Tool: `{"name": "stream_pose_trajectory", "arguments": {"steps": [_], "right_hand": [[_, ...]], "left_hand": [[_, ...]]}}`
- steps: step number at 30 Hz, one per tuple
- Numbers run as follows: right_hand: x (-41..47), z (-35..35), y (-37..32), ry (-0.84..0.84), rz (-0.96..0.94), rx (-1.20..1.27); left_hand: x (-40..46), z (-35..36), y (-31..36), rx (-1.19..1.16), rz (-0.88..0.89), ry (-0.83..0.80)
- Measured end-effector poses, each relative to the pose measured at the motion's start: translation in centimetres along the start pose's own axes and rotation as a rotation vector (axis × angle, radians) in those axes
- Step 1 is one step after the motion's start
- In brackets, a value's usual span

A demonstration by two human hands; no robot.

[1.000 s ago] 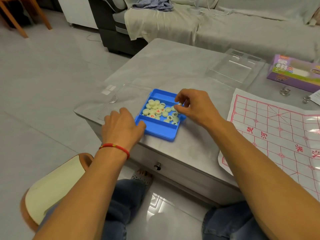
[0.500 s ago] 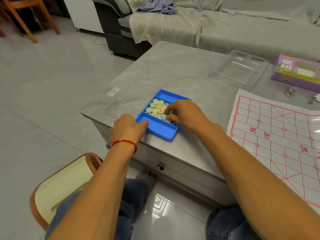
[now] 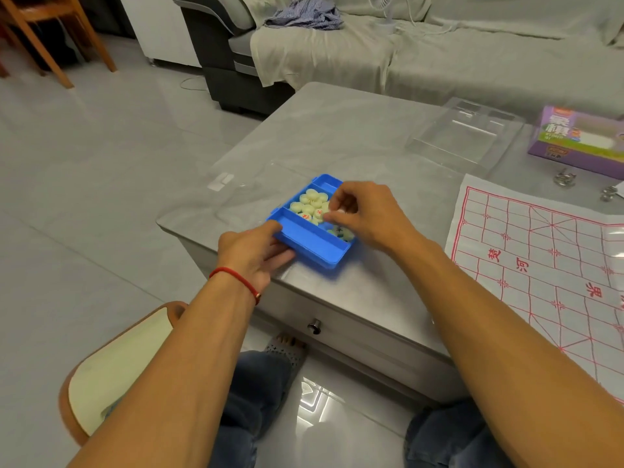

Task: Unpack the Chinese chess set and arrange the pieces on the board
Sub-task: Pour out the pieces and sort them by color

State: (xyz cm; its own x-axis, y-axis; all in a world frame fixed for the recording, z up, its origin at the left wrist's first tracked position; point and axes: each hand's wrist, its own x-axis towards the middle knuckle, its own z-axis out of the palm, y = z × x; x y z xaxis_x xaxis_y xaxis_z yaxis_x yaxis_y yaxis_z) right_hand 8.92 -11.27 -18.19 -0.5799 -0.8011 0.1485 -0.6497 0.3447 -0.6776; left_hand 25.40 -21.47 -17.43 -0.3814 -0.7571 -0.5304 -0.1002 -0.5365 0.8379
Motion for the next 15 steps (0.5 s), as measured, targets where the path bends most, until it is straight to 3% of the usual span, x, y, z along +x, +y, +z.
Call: {"name": "stream_pose_trajectory", "arguments": {"steps": [5,10,13,15], "right_hand": [[-0.3,-4.7,2.8,0.354,0.210,-0.004],[-1.7,-5.1,6.3,0.146,0.496,-0.107],[-1.6,-4.8,5.8,0.085,0.444,-0.168],[-1.4,-5.2,4.8,0.141,0.332,-0.267]], "left_hand": [[-1.1,0.4,0.7,-0.118,-0.147,-0.133],[-0.9,0.5,1.0,-0.142,-0.157,-0.196],[-0.6,0.5,0.5,-0.158,-0.197,-0.190],[-0.8,0.7,0.1,-0.168,-0.227,-0.169]]}}
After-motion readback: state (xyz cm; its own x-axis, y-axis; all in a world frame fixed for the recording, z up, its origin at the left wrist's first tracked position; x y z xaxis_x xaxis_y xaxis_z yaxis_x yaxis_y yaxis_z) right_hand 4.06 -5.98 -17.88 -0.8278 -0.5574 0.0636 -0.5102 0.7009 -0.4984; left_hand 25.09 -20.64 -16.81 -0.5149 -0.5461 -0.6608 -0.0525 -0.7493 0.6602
